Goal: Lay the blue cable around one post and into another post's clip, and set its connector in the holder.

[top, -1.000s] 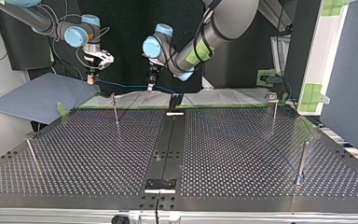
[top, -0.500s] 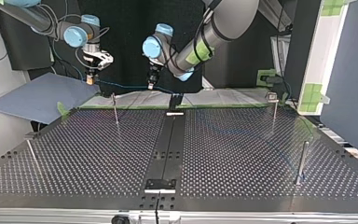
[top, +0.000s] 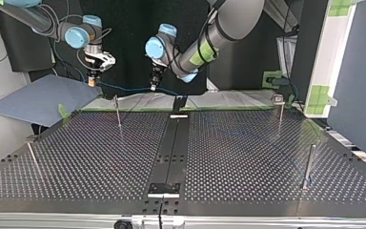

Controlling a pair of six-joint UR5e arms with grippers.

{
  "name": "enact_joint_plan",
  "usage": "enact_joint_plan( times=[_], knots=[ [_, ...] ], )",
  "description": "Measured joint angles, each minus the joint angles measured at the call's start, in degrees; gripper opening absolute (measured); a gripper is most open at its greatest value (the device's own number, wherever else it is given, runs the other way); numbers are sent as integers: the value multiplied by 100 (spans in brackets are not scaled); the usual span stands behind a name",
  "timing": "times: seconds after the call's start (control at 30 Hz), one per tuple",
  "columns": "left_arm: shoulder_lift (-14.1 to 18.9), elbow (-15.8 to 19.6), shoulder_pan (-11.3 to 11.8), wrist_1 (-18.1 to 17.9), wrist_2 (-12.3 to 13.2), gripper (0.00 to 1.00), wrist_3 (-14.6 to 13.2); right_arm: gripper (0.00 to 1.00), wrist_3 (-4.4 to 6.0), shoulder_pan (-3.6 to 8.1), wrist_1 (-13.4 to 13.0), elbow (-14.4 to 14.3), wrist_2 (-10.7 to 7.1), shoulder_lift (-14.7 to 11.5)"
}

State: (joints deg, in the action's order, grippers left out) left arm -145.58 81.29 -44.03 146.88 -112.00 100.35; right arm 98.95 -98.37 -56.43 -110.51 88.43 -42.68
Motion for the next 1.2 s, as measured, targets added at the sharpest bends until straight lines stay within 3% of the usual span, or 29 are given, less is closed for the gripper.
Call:
enact_joint_plan(
  times=[0.27, 0.5, 1.2],
  knots=[
    [-2, 0, -40, -34, 126, 0, -84, 0, -4, 4, 12, -1, 0, 0],
    [-6, -1, -122, -315, 301, 0, -120, 0, 8, 20, 13, -2, 0, 0],
    [-14, -146, -170, -457, 337, 0, 17, 0, 61, 290, 62, 114, -8, -1]
  ],
)
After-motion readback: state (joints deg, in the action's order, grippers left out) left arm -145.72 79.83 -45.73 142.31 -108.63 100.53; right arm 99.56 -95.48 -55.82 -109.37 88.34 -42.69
